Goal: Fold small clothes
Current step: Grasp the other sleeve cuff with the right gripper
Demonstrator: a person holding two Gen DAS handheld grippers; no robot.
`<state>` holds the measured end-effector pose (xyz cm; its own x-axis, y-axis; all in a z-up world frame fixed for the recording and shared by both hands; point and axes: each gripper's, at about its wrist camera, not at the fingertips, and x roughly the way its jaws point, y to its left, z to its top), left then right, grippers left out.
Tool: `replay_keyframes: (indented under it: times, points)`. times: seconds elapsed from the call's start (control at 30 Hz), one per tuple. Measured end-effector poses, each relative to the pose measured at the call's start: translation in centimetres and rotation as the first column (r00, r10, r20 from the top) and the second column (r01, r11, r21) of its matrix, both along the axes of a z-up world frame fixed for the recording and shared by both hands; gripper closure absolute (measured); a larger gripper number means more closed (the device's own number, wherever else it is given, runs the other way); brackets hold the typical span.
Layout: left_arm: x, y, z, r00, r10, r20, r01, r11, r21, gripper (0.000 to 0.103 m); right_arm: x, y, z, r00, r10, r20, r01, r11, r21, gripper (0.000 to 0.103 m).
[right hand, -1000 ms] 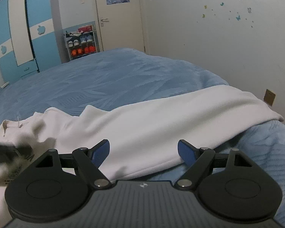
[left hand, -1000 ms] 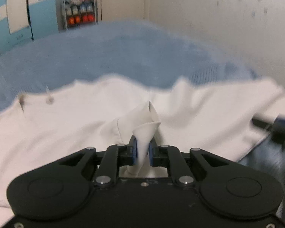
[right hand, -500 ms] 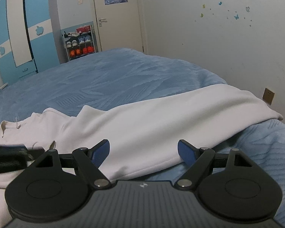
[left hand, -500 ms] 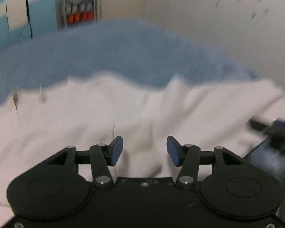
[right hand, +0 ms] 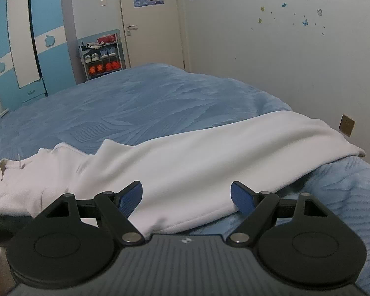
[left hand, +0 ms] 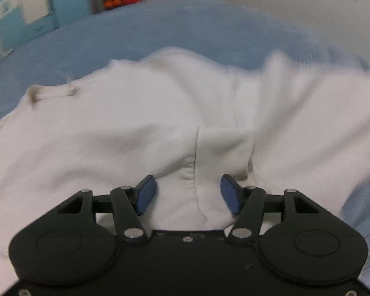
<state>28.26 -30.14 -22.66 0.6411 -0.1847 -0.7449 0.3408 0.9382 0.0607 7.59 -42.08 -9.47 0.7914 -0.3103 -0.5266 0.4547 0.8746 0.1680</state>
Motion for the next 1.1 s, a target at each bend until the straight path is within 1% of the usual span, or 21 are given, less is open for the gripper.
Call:
replay_keyframes:
  times: [0.03, 0.1, 0.13, 0.2, 0.23, 0.3, 0.37, 0.4, 0.43, 0.47, 0.5, 0.53, 0.6, 0.63, 0.67, 0.7, 0.73, 0.8, 0.9, 0.97, 1.1]
  points:
    - [-0.4, -0.2, 0.2, 0.999, -0.031, 0.033, 0.03, 0.999, 0.028, 0.041, -0.1, -0.3, 0.2, 1.0, -0.001, 0.007, 0.0, 1.0, 0.008, 0.008]
    - [-0.5, -0.6, 1.4, 0.998, -0.062, 0.027, 0.06, 0.995, 0.076, 0.041, -0.6, -1.4, 1.2, 1.0, -0.001, 0.025, 0.001, 1.0, -0.008, 0.008]
    - [-0.4, -0.5, 2.3, 0.998, -0.056, 0.014, 0.055, 0.996, 0.075, 0.041, -1.4, -2.5, 2.1, 0.998, -0.033, 0.05, 0.035, 0.999, -0.037, 0.008]
    - [-1.2, 0.3, 4.3, 0.999, -0.053, 0.012, 0.053, 0.998, 0.022, 0.041, -3.5, -5.2, 3.4, 0.987, -0.13, 0.098, 0.135, 0.99, -0.049, 0.005]
    - [-1.5, 1.0, 5.3, 0.998, -0.058, 0.02, 0.058, 0.998, -0.009, 0.041, -4.6, -7.1, 3.6, 0.978, -0.18, 0.107, 0.183, 0.983, -0.015, 0.0]
    - [-2.3, 1.9, 6.4, 0.997, -0.064, 0.038, 0.064, 0.998, -0.014, 0.041, -6.4, -11.3, 3.0, 0.959, -0.259, 0.115, 0.246, 0.963, 0.114, 0.0]
    - [-3.0, 2.6, 7.0, 0.995, -0.076, 0.06, 0.075, 0.997, 0.021, 0.041, -7.7, -16.2, 0.8, 0.925, -0.367, 0.096, 0.321, 0.893, 0.316, 0.0]
    - [-4.2, 2.9, 7.0, 0.994, -0.081, 0.072, 0.079, 0.996, 0.038, 0.041, -8.0, -17.8, -0.2, 0.91, -0.407, 0.083, 0.346, 0.852, 0.392, 0.0]
    - [-4.4, 3.3, 7.2, 0.993, -0.084, 0.08, 0.08, 0.995, 0.052, 0.041, -8.5, -19.7, -1.7, 0.883, -0.465, 0.069, 0.374, 0.783, 0.498, 0.0]
    - [-4.3, 3.9, 7.1, 0.993, -0.08, 0.082, 0.074, 0.995, 0.065, 0.041, -8.8, -20.8, -2.7, 0.865, -0.497, 0.073, 0.377, 0.737, 0.561, 0.0]
    - [-4.3, 4.4, 7.1, 0.994, -0.073, 0.08, 0.067, 0.995, 0.076, 0.041, -9.0, -21.6, -3.4, 0.848, -0.523, 0.078, 0.378, 0.703, 0.603, 0.0]
    - [-4.4, 5.1, 7.3, 0.995, -0.066, 0.074, 0.06, 0.995, 0.085, 0.041, -8.8, -22.2, -3.8, 0.836, -0.544, 0.08, 0.387, 0.686, 0.616, 0.0]
    - [-4.0, 6.3, 7.1, 0.997, -0.043, 0.065, 0.036, 0.994, 0.101, 0.041, -7.7, -23.4, -4.1, 0.825, -0.562, 0.058, 0.414, 0.67, 0.616, 0.0]
    - [-3.7, 7.0, 7.0, 0.998, -0.021, 0.058, 0.015, 0.994, 0.107, 0.041, -7.2, -24.2, -4.4, 0.818, -0.574, 0.047, 0.422, 0.653, 0.629, 0.007]
    - [-3.6, 7.6, 6.9, 0.999, -0.003, 0.049, -0.002, 0.994, 0.107, 0.041, -6.8, -24.8, -4.7, 0.811, -0.583, 0.044, 0.42, 0.634, 0.649, 0.033]
    - [-3.8, 8.2, 7.0, 0.999, 0.012, 0.043, -0.016, 0.994, 0.106, 0.041, -6.3, -25.4, -5.1, 0.808, -0.589, 0.034, 0.424, 0.62, 0.66, 0.054]
    - [-3.7, 9.0, 7.0, 0.999, 0.029, 0.036, -0.033, 0.994, 0.101, 0.041, -6.1, -25.6, -5.2, 0.808, -0.589, 0.02, 0.431, 0.613, 0.662, 0.081]
    - [-3.8, 9.9, 7.1, 0.998, 0.046, 0.035, -0.049, 0.993, 0.104, 0.041, -6.5, -25.2, -5.0, 0.807, -0.587, 0.063, 0.41, 0.634, 0.655, 0.088]
    - [-4.1, 11.5, 7.7, 0.996, 0.069, 0.058, -0.076, 0.989, 0.127, 0.041, -6.7, -22.8, -2.6, 0.823, -0.543, 0.169, 0.374, 0.741, 0.558, 0.089]
    - [-4.1, 13.0, 8.4, 0.993, 0.088, 0.075, -0.098, 0.985, 0.139, 0.041, -5.9, -20.9, -0.3, 0.845, -0.487, 0.22, 0.348, 0.813, 0.466, 0.089]
    - [-3.5, 16.3, 9.7, 0.981, 0.166, 0.095, -0.177, 0.978, 0.112, 0.041, -3.2, -16.1, 3.2, 0.905, -0.322, 0.28, 0.22, 0.914, 0.341, 0.089]
